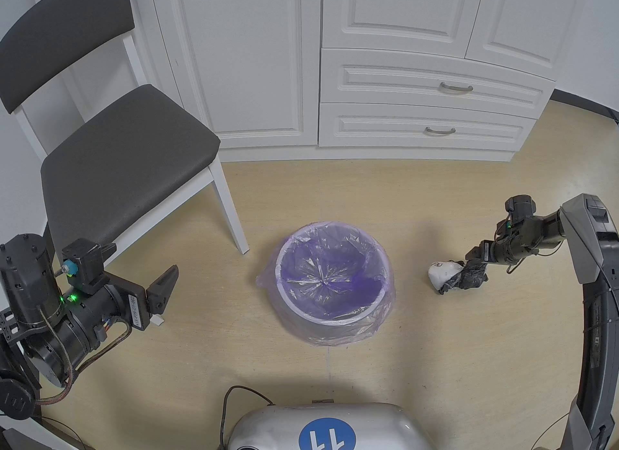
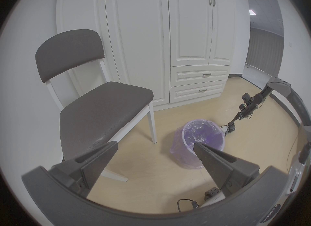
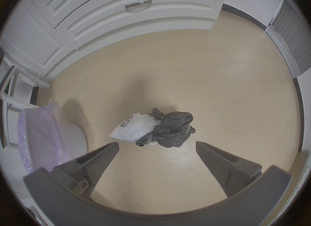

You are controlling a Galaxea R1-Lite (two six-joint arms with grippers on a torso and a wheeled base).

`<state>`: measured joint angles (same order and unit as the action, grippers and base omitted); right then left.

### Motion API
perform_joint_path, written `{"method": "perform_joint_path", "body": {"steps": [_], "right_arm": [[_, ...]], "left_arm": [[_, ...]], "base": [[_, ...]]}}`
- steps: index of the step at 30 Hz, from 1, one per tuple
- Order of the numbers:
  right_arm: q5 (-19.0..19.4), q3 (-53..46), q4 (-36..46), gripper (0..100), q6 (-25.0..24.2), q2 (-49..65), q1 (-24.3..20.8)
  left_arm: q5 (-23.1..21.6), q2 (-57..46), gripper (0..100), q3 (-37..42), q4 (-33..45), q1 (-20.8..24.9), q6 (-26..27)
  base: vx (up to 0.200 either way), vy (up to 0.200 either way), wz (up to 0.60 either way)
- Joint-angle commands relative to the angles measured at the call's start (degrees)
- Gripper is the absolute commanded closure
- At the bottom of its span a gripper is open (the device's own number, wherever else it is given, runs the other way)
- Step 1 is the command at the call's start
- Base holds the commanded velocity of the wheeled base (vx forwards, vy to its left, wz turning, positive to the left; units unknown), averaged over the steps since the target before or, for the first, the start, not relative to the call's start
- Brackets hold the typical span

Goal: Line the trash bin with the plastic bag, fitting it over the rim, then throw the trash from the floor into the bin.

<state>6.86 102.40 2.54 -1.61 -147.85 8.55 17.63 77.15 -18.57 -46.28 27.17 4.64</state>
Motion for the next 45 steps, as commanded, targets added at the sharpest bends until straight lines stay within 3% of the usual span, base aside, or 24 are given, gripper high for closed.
{"method": "perform_joint_path", "body": {"steps": [1,10,15,27,38,39,45], "right_arm": [[0.0,2.3,0.0,0,-0.1,-4.7,0.8],[-0.6,12.2,0.4,0,-8.3,-12.6,0.7],[-0.9,12.2,0.4,0,-10.3,-14.1,-0.1],[-6.8,12.2,-13.5,0,-11.7,-19.4,-2.1],[-7.0,12.2,-17.3,0,-12.5,-20.6,-2.4],[-7.0,12.2,-17.9,100,-13.4,-20.6,-2.4],[-7.1,12.2,-19.5,100,-13.9,-20.7,-2.4]], "left_arm": [[0.0,0.1,0,0.0,0.0,0.0,0.0],[0.0,0.4,0,0.0,0.0,0.0,0.1],[0.0,0.3,0,0.0,-0.1,0.1,0.1],[0.0,0.3,0,0.0,-0.1,0.1,0.3],[0.0,0.4,0,0.0,-0.1,0.1,0.3],[0.0,0.3,0,0.0,-0.1,0.1,0.3],[0.0,0.2,0,0.0,-0.1,0.1,0.3]], "base": [[0.0,0.0,0.0],[0.0,0.0,0.0],[0.0,0.0,0.0],[0.0,0.0,0.0],[0.0,0.0,0.0],[0.0,0.0,0.0],[0.0,0.0,0.0]]}}
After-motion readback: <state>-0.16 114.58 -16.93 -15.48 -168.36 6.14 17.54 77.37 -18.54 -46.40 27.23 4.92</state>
